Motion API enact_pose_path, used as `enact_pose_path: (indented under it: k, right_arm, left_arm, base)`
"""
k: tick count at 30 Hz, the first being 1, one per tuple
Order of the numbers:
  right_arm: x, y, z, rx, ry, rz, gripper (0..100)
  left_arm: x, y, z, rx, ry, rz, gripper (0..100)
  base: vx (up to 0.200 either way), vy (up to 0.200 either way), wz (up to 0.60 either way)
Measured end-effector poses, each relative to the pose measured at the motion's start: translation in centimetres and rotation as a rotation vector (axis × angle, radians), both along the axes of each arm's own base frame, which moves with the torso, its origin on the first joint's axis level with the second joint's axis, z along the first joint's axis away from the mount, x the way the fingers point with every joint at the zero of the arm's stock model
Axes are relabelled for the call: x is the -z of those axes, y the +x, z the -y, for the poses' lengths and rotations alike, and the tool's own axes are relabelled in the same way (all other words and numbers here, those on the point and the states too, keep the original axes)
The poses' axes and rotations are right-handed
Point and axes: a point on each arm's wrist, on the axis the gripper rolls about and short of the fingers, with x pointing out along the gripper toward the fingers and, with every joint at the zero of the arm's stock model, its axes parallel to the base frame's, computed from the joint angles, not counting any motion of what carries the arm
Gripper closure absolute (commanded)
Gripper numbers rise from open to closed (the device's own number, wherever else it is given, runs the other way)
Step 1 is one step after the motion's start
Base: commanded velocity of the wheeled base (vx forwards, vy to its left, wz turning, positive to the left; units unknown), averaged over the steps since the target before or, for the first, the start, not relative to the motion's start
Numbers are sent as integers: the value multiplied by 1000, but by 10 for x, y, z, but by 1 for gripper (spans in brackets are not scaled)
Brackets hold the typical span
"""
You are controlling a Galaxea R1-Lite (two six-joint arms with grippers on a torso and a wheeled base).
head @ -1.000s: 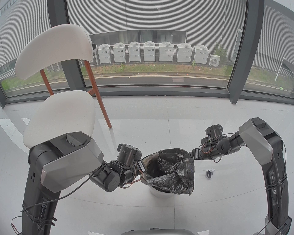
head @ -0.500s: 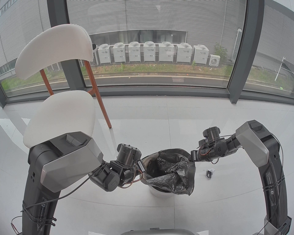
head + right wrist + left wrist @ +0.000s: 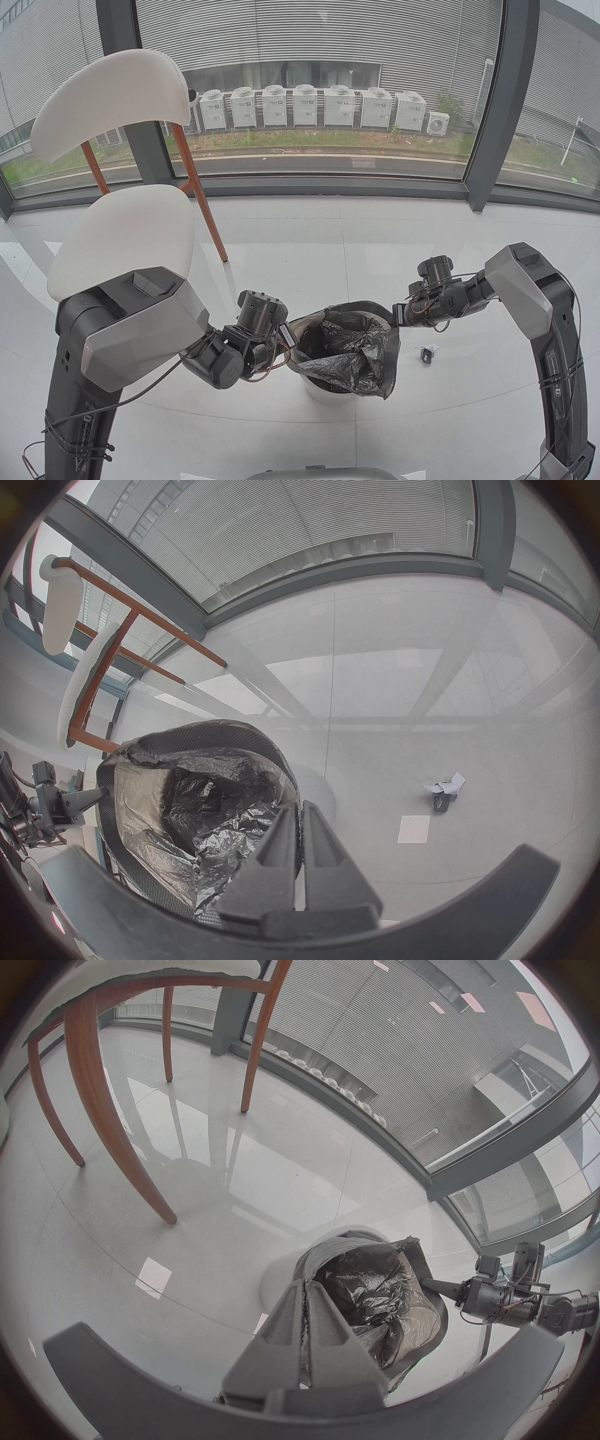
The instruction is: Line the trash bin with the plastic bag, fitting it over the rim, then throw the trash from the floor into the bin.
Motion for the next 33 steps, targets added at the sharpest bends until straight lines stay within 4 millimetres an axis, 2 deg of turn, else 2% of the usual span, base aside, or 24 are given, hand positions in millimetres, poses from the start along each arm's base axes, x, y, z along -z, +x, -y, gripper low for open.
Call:
enact_pose_path:
  k: [10, 11, 17, 21, 27, 33]
  right_arm:
    - [-9, 0, -2, -2, 5, 17, 100]
    - [-10, 0, -2, -4, 5, 18, 100]
    - [-12, -2, -1, -2, 5, 18, 100]
    - [-13, -3, -1, -2, 4, 18, 100]
    - [-14, -3, -2, -4, 5, 20, 100]
    - [-15, -3, -4, -7, 6, 27, 100]
  left_arm:
    - [0, 3, -4, -20, 3, 6, 100]
    - [0, 4, -5, -22, 3, 7, 0]
    - [-2, 5, -5, -74, -16, 5, 0]
    - [-1, -4, -10, -85, 0, -35, 0]
    - [-7, -33, -17, -85, 14, -99, 0]
    - [-17, -66, 6, -98, -96, -149, 0]
  base:
    - [0, 0, 0]
    - [0, 0, 0]
    - [0, 0, 0]
    - [0, 0, 0]
    - [0, 0, 0]
    - [0, 0, 0]
